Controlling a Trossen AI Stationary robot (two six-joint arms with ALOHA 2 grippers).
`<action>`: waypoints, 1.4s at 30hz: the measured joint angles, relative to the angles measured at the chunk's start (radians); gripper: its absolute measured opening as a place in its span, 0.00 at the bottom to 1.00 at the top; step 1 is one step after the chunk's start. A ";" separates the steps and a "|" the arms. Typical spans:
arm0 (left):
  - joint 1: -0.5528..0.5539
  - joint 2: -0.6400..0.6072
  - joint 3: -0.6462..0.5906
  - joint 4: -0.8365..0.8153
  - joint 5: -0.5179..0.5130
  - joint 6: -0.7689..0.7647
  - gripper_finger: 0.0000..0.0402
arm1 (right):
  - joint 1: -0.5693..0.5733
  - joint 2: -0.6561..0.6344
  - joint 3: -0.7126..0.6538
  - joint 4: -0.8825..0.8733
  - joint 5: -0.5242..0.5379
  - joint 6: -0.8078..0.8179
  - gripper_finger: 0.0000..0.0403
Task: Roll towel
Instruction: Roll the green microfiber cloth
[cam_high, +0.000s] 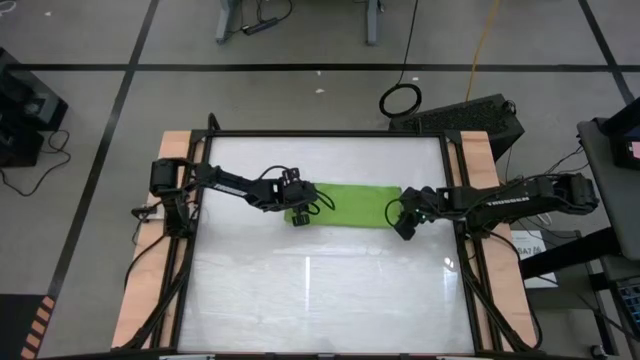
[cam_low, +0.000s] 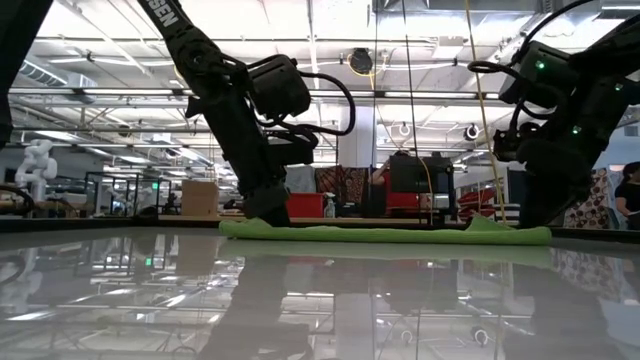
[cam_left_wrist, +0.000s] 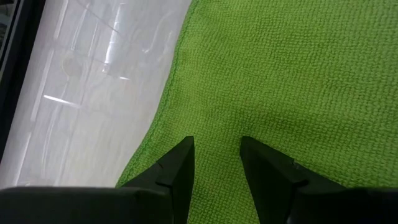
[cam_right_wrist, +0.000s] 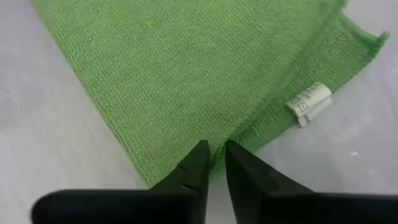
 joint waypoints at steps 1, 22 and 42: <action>0.000 0.000 0.000 0.000 0.000 0.000 0.35 | 0.000 0.000 0.000 -0.001 -0.001 -0.005 0.08; 0.000 0.000 0.000 0.000 0.000 0.000 0.35 | 0.000 -0.143 0.001 -0.058 -0.188 -0.017 0.00; 0.000 0.000 0.000 -0.003 0.000 0.000 0.35 | 0.071 -0.132 0.001 -0.028 -0.381 -0.014 0.09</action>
